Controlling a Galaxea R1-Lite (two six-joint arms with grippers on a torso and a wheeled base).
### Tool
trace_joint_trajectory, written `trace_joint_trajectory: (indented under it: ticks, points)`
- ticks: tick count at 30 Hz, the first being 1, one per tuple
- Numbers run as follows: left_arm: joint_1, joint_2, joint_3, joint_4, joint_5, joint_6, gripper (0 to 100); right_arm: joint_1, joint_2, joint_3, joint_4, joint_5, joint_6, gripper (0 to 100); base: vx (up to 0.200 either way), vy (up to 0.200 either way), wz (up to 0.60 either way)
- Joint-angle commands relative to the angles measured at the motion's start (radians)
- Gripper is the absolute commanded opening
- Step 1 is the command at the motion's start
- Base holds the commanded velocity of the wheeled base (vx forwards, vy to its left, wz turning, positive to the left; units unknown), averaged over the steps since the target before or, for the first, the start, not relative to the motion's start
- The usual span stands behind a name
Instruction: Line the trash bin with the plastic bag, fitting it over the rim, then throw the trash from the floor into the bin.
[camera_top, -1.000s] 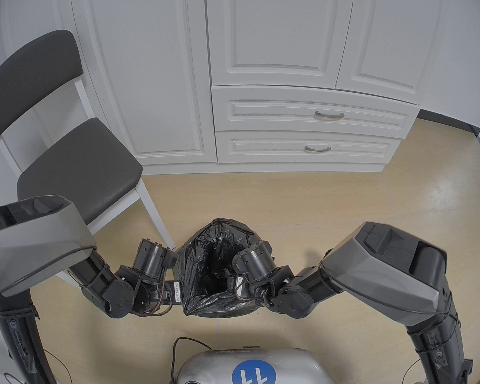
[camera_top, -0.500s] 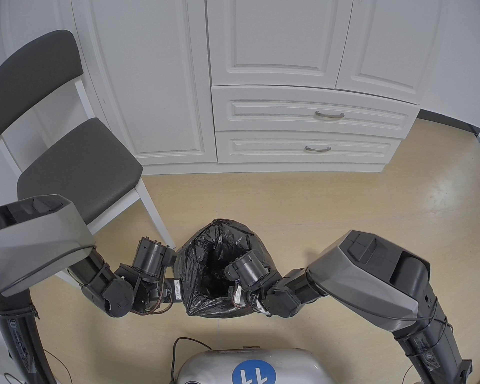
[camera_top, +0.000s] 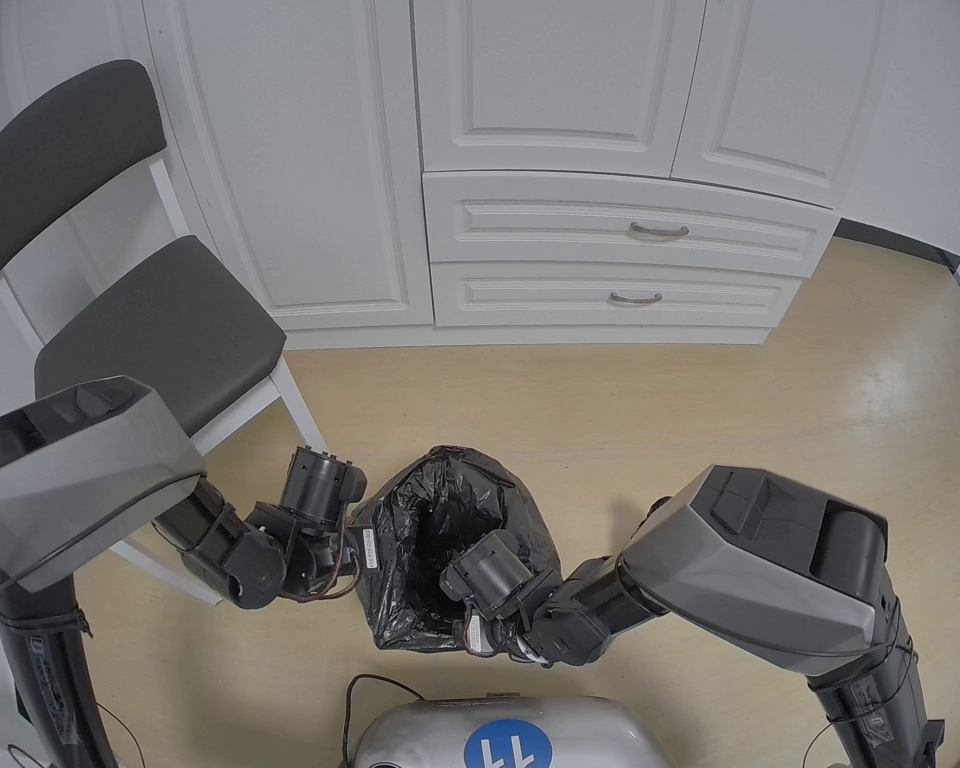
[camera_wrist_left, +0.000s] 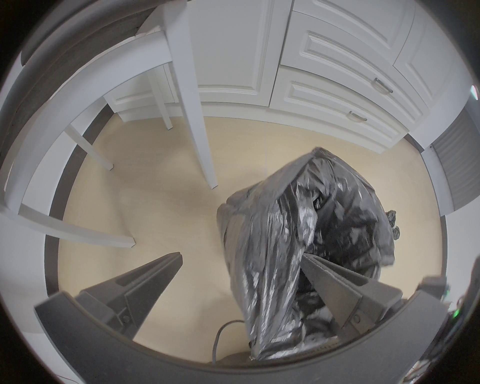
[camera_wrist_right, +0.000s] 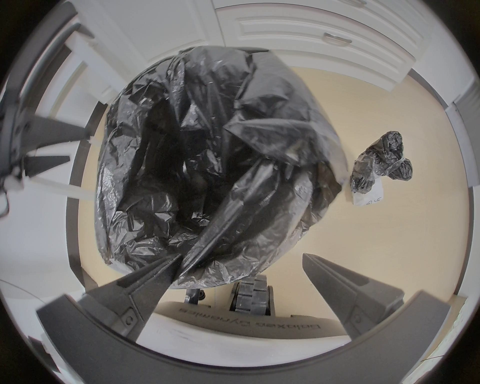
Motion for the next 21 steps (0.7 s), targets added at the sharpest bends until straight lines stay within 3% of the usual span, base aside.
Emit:
trace_joint_trajectory:
  ticks: [1,11,21]
  points:
    - [-0.006,0.109,-0.119,0.025,0.009,0.003,100,0.02,-0.015,0.032,-0.008,0.013,-0.008,100,0.0,0.0,0.0]
    - [-0.026,0.244,-0.403,0.21,0.035,0.007,100,0.017,-0.009,0.028,-0.073,0.013,0.003,100,0.0,0.0,0.0]
    - [-0.03,0.258,-0.431,0.22,0.041,0.035,100,0.01,-0.002,0.008,-0.105,0.004,0.025,100,0.0,0.0,0.0]
